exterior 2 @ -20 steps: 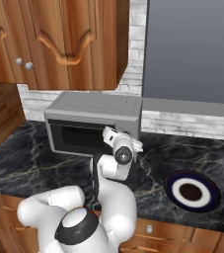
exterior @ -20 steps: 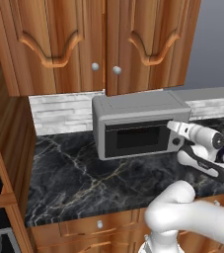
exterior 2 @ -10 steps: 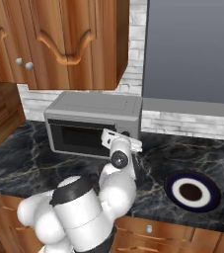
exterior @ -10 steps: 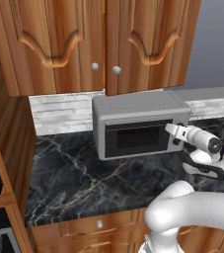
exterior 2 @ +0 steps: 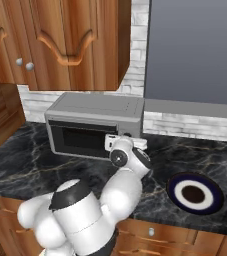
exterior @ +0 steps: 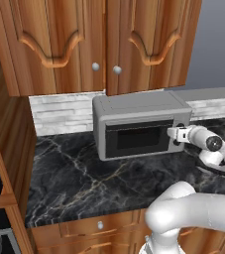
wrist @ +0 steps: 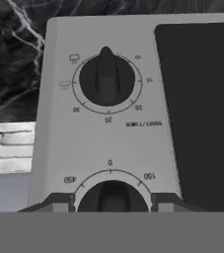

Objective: Pull the toaster oven rack outwards. Pick up the baguette from the plate and place it on the toaster oven rack. Close the toaster oven door fully and set the temperature to the lowest setting.

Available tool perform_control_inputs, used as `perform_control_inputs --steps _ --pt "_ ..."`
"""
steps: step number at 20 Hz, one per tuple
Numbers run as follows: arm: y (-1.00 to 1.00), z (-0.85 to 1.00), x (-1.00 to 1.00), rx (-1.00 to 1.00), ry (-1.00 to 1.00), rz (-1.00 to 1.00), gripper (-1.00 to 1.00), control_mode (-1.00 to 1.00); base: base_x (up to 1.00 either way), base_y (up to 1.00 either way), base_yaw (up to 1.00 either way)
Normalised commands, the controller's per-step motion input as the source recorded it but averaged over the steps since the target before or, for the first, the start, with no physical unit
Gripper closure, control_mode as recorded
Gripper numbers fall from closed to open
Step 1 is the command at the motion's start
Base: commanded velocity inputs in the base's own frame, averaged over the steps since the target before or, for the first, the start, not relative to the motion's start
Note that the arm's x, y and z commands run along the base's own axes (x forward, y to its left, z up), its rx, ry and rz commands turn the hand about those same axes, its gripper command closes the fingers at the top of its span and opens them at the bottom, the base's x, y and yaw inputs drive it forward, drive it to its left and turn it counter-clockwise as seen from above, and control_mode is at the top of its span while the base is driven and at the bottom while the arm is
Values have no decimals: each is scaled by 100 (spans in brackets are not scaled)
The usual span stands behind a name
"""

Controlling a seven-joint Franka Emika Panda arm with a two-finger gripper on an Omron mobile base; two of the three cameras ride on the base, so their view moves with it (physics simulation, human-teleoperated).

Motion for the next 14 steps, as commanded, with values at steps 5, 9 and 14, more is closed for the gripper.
perform_control_inputs --steps 5,9,14 --pt "0 0 0 -52 -31 18 100 -100 0 0 0" --pt "0 0 0 -51 -33 20 100 -100 0 0 0" --pt "0 0 0 -50 -32 22 100 -100 0 0 0"
